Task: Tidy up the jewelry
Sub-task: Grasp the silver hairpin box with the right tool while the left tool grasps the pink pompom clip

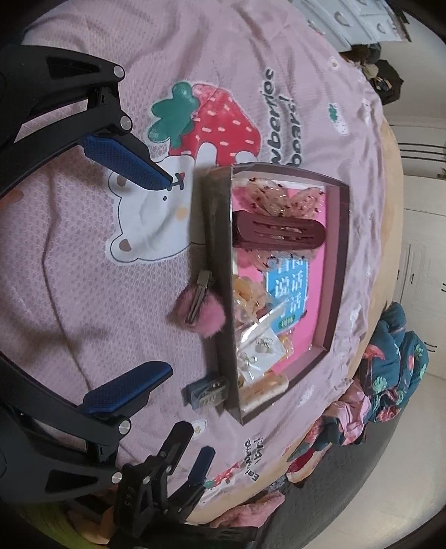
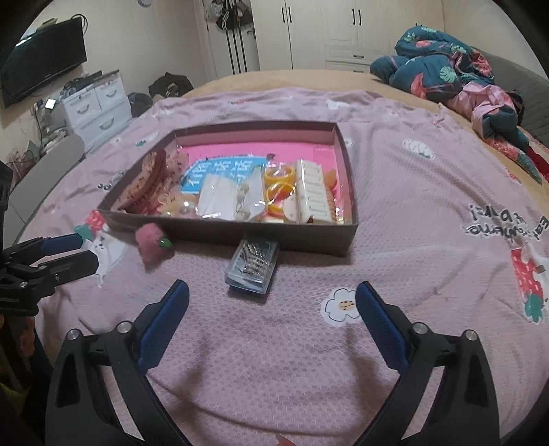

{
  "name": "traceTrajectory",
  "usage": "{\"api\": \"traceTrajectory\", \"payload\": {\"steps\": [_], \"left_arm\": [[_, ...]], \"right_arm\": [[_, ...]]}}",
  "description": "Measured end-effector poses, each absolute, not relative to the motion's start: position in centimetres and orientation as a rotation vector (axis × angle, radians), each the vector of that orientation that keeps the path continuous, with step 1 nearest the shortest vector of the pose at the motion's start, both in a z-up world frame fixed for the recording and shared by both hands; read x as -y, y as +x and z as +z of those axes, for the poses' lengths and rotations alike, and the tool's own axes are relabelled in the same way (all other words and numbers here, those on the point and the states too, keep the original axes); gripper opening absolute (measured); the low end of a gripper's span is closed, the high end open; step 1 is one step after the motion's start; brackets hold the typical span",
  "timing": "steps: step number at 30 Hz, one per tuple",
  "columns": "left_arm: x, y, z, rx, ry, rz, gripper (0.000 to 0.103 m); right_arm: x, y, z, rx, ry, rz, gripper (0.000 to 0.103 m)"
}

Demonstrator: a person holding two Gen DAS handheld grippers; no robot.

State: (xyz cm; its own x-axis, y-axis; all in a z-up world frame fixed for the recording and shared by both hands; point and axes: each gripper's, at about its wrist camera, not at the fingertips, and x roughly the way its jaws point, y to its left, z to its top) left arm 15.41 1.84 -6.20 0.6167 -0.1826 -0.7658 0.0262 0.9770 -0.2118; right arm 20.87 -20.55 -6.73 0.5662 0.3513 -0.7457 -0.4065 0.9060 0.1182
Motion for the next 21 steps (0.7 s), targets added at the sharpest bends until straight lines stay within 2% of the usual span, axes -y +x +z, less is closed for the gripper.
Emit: {"api": "traceTrajectory", "payload": {"steps": [3,5,9,12,13,21], "left_arm": [[-2.2,15.9,-6.9,-0.914,-0.209,-0.126,0.085],[-2.2,16.3,-7.2,-0.919,-0.217,-0.132,0.079],[-1.7,17.2,-7.6,-0.933,-0.226,-0.155,0.074],[-1.1,17.9,-7.8,-0.939,-0.225,-0.17,0.071],[-0.9,18.2,-8.0,-0.944,-0.222,-0.175,0.07],[0.7,20.3,-9.0,-0.961,-0.211,-0.179,0.06]], "right_arm": [[20.3,21.8,-7.4,-0.892,-0.051,0.458,0.082],[19.9,22.5,-8.0,-0.922,-0.03,0.479,0.073],[19.2,23.5,-8.9,-0.954,-0.017,0.494,0.06],[19.0,23.7,-9.0,-0.947,-0.032,0.494,0.045],[19.3,23.7,-9.0,-0.947,-0.024,0.498,0.035],[20.3,23.3,-8.5,-0.936,0.006,0.501,0.033]]}}
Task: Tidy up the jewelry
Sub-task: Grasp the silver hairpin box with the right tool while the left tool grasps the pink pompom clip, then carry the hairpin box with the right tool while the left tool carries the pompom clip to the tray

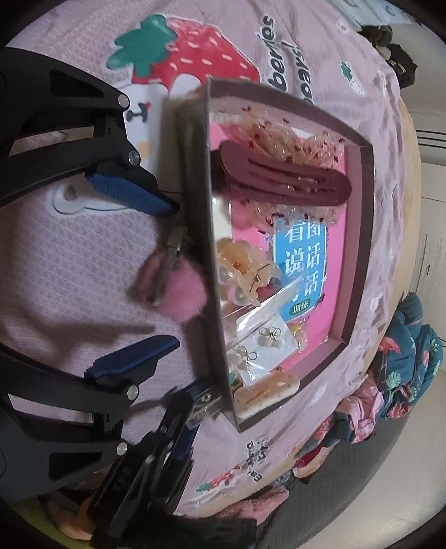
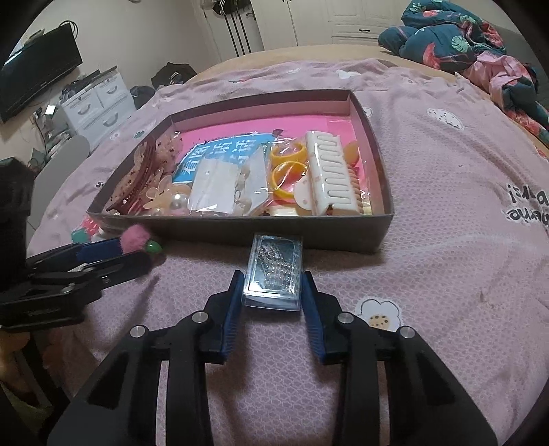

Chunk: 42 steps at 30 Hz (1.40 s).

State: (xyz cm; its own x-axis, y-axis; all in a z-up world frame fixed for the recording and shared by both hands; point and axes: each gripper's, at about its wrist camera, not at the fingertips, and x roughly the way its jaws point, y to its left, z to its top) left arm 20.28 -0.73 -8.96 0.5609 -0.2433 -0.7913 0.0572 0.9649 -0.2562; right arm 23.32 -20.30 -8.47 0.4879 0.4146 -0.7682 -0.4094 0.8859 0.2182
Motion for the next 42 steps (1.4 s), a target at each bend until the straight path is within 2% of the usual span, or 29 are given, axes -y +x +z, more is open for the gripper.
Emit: {"api": "traceTrajectory", "payload": {"steps": [2,8,25,42], "left_arm": [[1.0,20.7,-9.2,-0.968,-0.19,-0.158,0.049],[0.9,20.4,-8.9,-0.963,-0.183,-0.165,0.047],[-2.3,15.3,-4.2,-0.866,-0.196,-0.143,0.047],[-4.3,16.9,0.2,-0.761,-0.209,-0.098,0.047]], "right_arm": [[20.6,23.1,-8.3,-0.93,0.011,0.498,0.033],[21.3,22.3,-7.6,-0.913,0.027,0.505,0.033],[18.6,17.6,-3.3,-0.827,-0.039,0.659,0.032],[17.1,19.4,2.8,-0.677,-0.036,0.672,0.032]]}}
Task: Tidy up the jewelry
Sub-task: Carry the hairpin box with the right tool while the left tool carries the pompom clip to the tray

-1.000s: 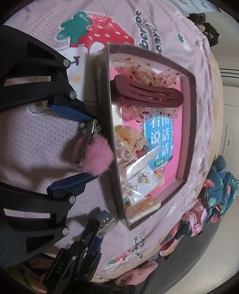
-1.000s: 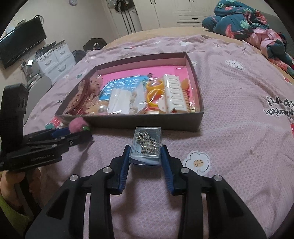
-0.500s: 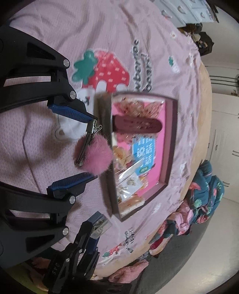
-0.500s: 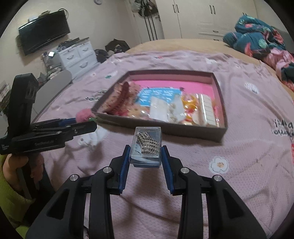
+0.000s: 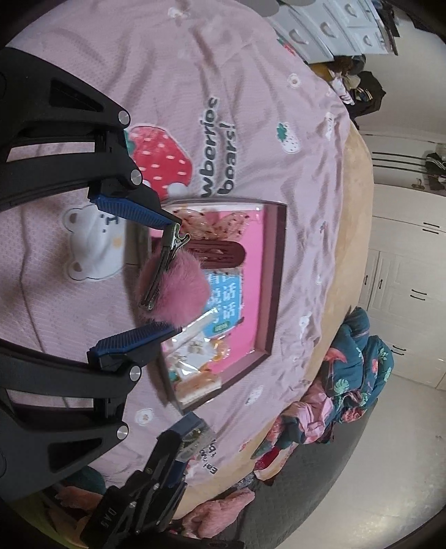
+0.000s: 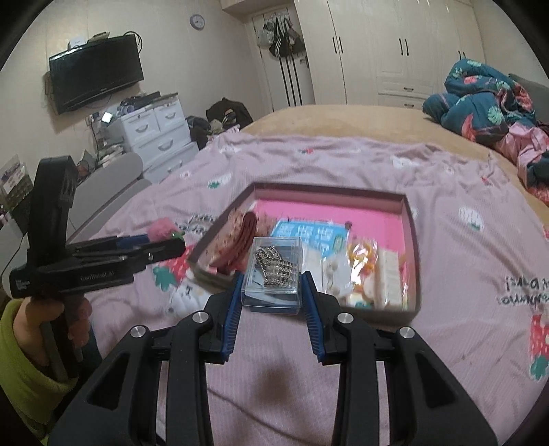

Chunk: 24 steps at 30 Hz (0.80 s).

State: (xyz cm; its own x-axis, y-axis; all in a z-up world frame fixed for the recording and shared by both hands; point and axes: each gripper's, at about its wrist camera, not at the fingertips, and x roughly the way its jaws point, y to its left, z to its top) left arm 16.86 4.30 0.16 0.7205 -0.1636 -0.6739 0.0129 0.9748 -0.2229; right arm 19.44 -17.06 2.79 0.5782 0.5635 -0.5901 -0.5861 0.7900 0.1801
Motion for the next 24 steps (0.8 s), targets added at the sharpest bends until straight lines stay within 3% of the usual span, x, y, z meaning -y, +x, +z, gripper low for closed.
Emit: {"api": "traceTrajectory", "payload": {"steps": [11,24], "left_arm": [[-2.4,20.0,0.4,-0.771,-0.164,-0.133,0.047],[-0.1,24.4,-1.6,-0.827,-0.153,-0.167,0.047]], "right_arm": [[18.7,22.8,4.5,-0.622,-0.004,0.606,0.032],[20.3,26.0,1.8,-0.664,-0.004,0.536,0.032]]}}
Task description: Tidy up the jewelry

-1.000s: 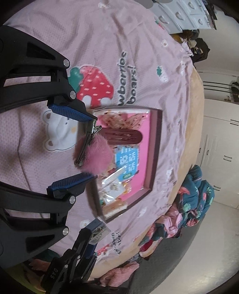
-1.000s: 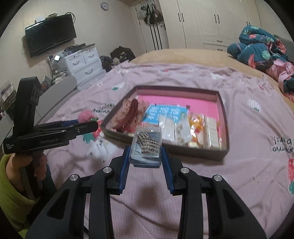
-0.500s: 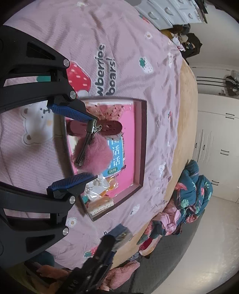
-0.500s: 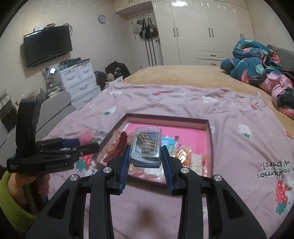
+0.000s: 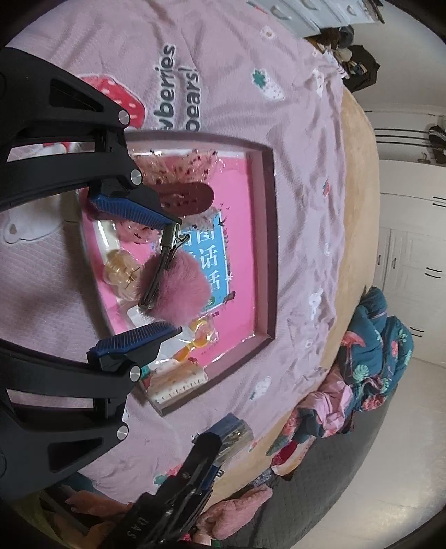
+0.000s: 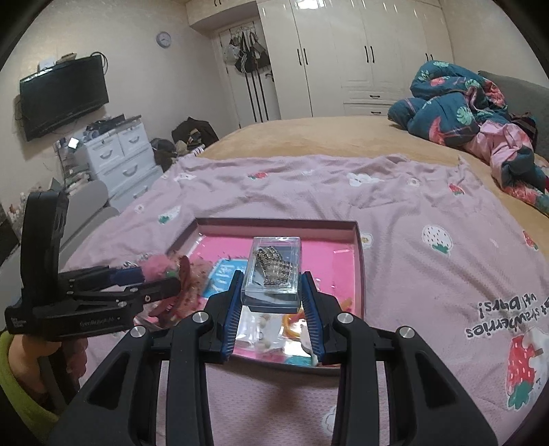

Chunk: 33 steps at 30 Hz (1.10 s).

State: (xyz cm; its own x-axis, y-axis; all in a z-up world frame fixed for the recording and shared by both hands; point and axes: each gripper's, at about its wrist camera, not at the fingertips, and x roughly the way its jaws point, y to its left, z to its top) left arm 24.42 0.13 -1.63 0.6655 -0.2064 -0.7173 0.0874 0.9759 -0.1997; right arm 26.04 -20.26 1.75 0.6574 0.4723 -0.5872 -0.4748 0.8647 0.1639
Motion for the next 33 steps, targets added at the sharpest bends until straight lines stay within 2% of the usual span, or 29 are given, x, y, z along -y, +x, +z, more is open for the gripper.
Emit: {"api": "traceTrajectory", "payload": {"steps": [10,15,17,22,26,33], "left_arm": [[0.0,26.7,-5.8,-0.938,-0.169,-0.17,0.048],[0.0,26.5,-6.3,-0.949,-0.169,-0.17,0.048],[0.0,26.3,-6.2,-0.948,-0.17,-0.169,0.05],[0.0,24.9,-5.0,-0.919,-0.173,-0.171,0.06],[0.1,23.3,-3.6,-0.891,-0.171,-0.168,0.069],[0.1,20.1,-0.8,-0.825,-0.172,-0.154,0.084]], "right_arm": [[17.7,27.9,-4.5,-0.804,-0.108,0.531,0.032],[17.6,28.3,-5.6,-0.831,-0.101,0.52,0.034],[17.9,28.2,-5.4,-0.831,-0.087,0.522,0.044],[19.3,26.6,-3.5,-0.792,-0.046,0.514,0.056],[20.7,24.7,-1.7,-0.747,-0.012,0.497,0.072],[22.0,21.3,1.5,-0.676,0.008,0.495,0.088]]}}
